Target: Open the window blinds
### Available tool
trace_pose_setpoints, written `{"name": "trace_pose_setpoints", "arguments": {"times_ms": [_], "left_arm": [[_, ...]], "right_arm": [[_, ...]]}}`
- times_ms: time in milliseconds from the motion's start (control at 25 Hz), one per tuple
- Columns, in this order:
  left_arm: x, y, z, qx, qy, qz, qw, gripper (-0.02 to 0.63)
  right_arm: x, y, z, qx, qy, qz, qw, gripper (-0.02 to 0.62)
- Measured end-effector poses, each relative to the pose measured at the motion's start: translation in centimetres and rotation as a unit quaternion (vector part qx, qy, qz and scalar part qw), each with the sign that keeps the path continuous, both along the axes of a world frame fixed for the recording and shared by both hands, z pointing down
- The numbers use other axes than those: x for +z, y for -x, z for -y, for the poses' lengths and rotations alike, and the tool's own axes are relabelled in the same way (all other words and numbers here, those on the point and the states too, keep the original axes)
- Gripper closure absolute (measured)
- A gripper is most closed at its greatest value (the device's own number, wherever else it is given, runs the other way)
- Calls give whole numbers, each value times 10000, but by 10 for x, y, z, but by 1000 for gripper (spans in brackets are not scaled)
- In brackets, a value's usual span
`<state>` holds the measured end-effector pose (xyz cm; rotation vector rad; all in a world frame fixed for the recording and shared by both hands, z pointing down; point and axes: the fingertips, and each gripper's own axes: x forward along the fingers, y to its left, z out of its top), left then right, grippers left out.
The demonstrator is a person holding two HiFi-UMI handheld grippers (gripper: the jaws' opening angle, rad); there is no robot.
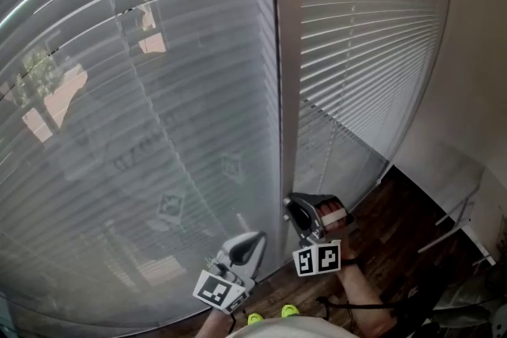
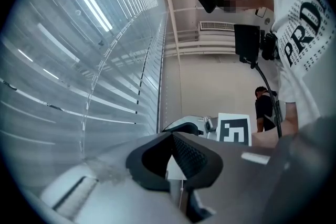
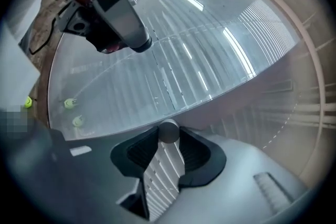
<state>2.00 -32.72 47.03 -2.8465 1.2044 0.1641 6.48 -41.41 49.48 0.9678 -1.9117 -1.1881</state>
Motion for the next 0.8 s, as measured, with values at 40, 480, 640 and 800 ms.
{"name": "trace_pose_setpoints", "arguments": {"times_ms": [40, 480, 640, 800], "left_arm": [[0, 0, 0, 9, 2, 1, 10000, 615], [-1, 3, -1, 62, -9, 26, 10000, 615], [0, 4, -1, 68, 15, 14, 10000, 615], [0, 4, -1, 72, 21, 5, 10000, 615]], "right_arm": [[0, 0, 0, 1, 20, 38, 10000, 465], [-1, -1, 0, 186, 393, 615, 9972, 466], [-2, -1, 1, 242, 605, 901, 9938, 466], [-2, -2, 2, 301, 790, 1149, 9898, 466]]}}
